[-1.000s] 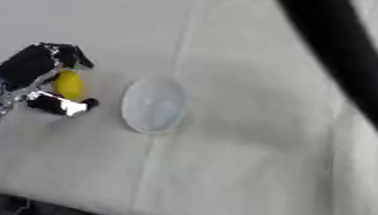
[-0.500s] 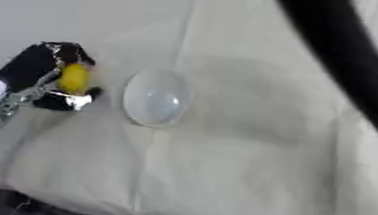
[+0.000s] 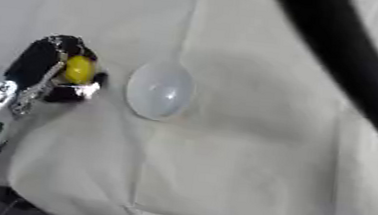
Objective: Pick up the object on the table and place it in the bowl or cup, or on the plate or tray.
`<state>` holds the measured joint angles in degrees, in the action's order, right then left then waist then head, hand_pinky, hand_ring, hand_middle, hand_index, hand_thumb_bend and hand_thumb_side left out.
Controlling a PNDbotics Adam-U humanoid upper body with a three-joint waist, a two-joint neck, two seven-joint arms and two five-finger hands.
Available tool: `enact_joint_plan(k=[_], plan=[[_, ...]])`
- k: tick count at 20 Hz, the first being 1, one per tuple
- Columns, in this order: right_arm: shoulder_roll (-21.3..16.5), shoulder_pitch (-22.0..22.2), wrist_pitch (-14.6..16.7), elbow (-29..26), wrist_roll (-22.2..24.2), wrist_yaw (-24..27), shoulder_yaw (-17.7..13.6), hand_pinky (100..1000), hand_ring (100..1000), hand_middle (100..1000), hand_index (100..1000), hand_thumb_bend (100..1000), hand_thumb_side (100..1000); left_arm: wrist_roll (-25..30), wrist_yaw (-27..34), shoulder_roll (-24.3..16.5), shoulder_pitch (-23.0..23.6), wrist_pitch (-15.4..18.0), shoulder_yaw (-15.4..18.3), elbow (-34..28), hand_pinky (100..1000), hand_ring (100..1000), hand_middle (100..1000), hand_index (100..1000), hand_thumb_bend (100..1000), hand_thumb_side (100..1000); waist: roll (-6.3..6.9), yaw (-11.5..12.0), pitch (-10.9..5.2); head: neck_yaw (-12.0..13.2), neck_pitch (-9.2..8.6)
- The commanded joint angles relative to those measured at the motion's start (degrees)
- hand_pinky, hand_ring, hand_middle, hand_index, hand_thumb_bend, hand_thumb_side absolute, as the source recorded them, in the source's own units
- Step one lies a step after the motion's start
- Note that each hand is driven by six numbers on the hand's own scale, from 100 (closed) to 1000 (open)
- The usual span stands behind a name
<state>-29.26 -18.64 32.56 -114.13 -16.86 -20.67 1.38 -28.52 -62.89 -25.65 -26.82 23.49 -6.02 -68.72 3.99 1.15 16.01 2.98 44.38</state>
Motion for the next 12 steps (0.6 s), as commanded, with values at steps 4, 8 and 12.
enact_joint_plan(k=[4, 8, 12], plan=[[-0.15, -0.54, -0.09, -0.46, -1.50, 0.42, -0.52, 650, 741, 813, 786, 100, 1000, -4.90, -1.52, -1.89, -0.54, 0.61, 0.81, -1.19, 100, 114, 264, 567, 261, 436, -0.20, -0.01, -0.98, -0.05, -0.26], [-0.03, -0.55, -0.14, -0.46, -3.15, 0.72, -0.77, 602, 705, 781, 755, 100, 1000, -8.50, -1.59, -2.17, -0.73, 1.55, 1.44, -2.30, 100, 100, 202, 416, 366, 506, -0.10, -0.03, -1.11, -0.13, -0.26], [0.09, -0.70, -0.09, -0.46, -6.15, 1.20, -1.18, 523, 635, 708, 702, 100, 1000, -12.87, -0.49, -2.14, -0.96, 2.15, 2.03, -2.97, 100, 100, 100, 199, 344, 638, -0.12, -0.11, -1.28, -0.12, -0.26]])
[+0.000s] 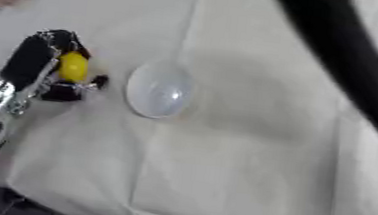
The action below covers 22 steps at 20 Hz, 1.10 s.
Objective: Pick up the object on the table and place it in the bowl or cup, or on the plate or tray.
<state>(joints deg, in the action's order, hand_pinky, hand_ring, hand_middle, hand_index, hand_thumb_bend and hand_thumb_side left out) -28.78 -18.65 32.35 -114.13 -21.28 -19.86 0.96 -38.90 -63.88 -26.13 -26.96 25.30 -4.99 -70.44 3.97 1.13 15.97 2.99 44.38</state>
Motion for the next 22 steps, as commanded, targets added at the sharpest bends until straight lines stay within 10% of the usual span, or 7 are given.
enact_joint_plan(k=[1, 22], plan=[[-0.35, -0.75, 0.27, -0.46, -2.76, 0.52, -0.93, 488, 601, 661, 681, 100, 996, -3.40, 1.05, -1.65, -0.85, 0.34, 1.09, -1.21, 100, 100, 100, 185, 286, 664, -0.11, -0.10, -1.28, -0.11, -0.26], [-0.18, -0.51, -0.79, -0.46, -10.07, -1.12, -1.29, 425, 564, 610, 644, 100, 937, -3.05, 17.20, -0.80, -3.60, -0.13, -1.58, -20.42, 100, 100, 100, 173, 303, 615, -0.27, -0.33, -3.31, 0.60, -0.26]])
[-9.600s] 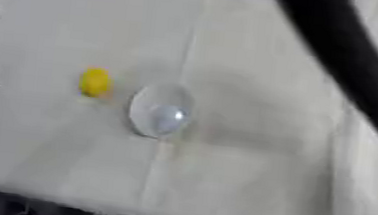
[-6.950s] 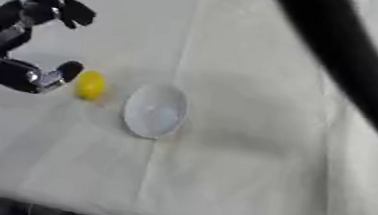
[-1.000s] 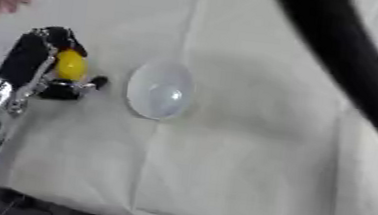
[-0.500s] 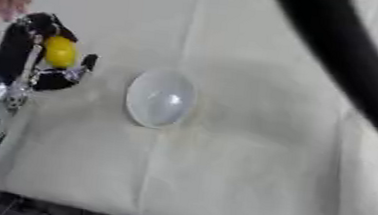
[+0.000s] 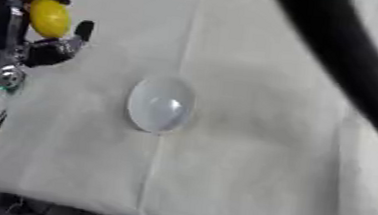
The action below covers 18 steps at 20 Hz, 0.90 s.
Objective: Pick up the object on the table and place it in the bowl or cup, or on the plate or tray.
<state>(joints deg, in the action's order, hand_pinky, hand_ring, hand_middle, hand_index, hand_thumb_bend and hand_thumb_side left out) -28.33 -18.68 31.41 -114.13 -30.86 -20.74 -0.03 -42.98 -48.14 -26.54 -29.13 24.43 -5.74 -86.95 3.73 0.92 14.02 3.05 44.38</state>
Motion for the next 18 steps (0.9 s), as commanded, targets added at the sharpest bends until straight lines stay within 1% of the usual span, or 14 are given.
enact_joint_plan(k=[1, 5, 9, 10, 11, 12, 13, 14, 16, 18], plan=[[-0.64, -0.47, 0.12, -0.46, -0.47, -0.25, -0.27, 425, 564, 610, 644, 100, 937, 2.07, 1.96, 0.08, -2.01, 0.83, -1.52, -4.95, 100, 100, 100, 173, 303, 615, -0.02, -0.21, -1.47, 0.58, -0.26], [-0.70, -0.33, -0.12, -0.46, -0.43, -0.15, -0.20, 422, 565, 611, 645, 100, 938, 6.76, 3.73, 1.19, -4.08, 1.12, -4.81, -7.56, 100, 100, 100, 174, 311, 616, 0.31, -0.69, -1.92, 0.59, -0.26], [-0.75, -0.27, -0.41, -0.46, -0.33, 0.06, -0.12, 420, 565, 611, 645, 100, 937, 11.81, 4.22, 2.08, -5.58, 1.45, -8.00, -7.80, 100, 100, 100, 182, 333, 602, 0.82, -0.95, -2.19, -0.23, -0.26], [-0.76, -0.27, -0.47, -0.46, -0.30, 0.10, -0.11, 420, 565, 611, 645, 100, 937, 12.65, 4.08, 2.32, -5.82, 1.47, -8.51, -7.72, 100, 100, 100, 184, 151, 657, 0.89, -0.96, -2.23, -0.39, -0.26], [-0.78, -0.28, -0.54, -0.46, -0.25, 0.16, -0.07, 419, 565, 611, 645, 100, 937, 13.58, 3.78, 2.59, -6.08, 1.65, -9.37, -7.52, 100, 100, 100, 193, 328, 605, 1.01, -1.02, -2.28, -0.70, -0.26], [-0.79, -0.29, -0.60, -0.46, -0.20, 0.22, -0.04, 419, 565, 611, 645, 100, 937, 14.42, 3.48, 2.82, -6.28, 1.90, -10.12, -7.30, 100, 100, 100, 204, 322, 614, 1.09, -1.06, -2.30, -0.97, -0.26], [-0.80, -0.30, -0.67, -0.46, -0.14, 0.29, -0.01, 418, 565, 611, 644, 100, 936, 15.27, 3.17, 3.01, -6.41, 2.34, -10.96, -7.04, 100, 100, 100, 226, 347, 625, 1.16, -1.10, -2.32, -1.24, -0.26], [-0.81, -0.31, -0.73, -0.46, -0.07, 0.35, 0.01, 418, 565, 611, 645, 100, 937, 16.02, 2.97, 3.11, -6.46, 2.83, -11.65, -6.76, 100, 100, 100, 239, 278, 660, 1.21, -1.14, -2.32, -1.40, -0.26], [-0.84, -0.32, -0.81, -0.46, 0.03, 0.44, 0.02, 417, 565, 611, 644, 100, 936, 17.41, 2.77, 2.95, -6.32, 3.96, -12.91, -6.11, 100, 100, 136, 265, 246, 694, 1.30, -1.23, -2.30, -1.54, -0.26], [-0.88, -0.29, -0.88, -0.46, 0.07, 0.52, 0.01, 417, 565, 611, 644, 100, 934, 18.39, 2.87, 2.37, -5.88, 4.88, -13.83, -5.41, 100, 116, 157, 277, 235, 704, 1.40, -1.27, -2.22, -1.62, -0.26]])
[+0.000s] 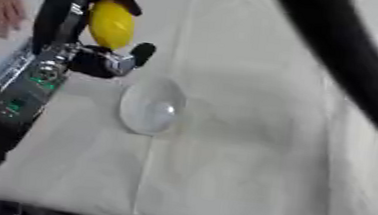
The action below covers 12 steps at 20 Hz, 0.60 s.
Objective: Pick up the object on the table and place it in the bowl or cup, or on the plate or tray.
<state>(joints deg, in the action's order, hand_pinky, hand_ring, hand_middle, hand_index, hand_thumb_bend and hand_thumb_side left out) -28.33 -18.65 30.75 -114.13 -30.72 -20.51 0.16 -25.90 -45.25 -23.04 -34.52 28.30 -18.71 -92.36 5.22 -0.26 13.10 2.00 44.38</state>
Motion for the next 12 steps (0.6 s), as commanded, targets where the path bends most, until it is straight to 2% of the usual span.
enact_joint_plan(k=[1, 12], plan=[[-0.90, -0.31, -0.24, -0.46, -0.06, 0.31, -0.19, 416, 564, 611, 644, 100, 936, 1.65, 0.06, -1.53, -0.25, 1.32, -1.21, 0.30, 100, 127, 174, 287, 236, 705, -0.03, -0.08, -1.26, -0.60, -0.27], [-0.98, -0.34, -0.42, -0.46, -0.02, 0.42, -0.23, 413, 564, 611, 644, 100, 937, 2.32, 1.08, -5.00, 2.48, 2.13, -2.90, 2.74, 100, 312, 346, 402, 228, 710, 0.26, 0.12, -0.91, -0.72, -0.27]])
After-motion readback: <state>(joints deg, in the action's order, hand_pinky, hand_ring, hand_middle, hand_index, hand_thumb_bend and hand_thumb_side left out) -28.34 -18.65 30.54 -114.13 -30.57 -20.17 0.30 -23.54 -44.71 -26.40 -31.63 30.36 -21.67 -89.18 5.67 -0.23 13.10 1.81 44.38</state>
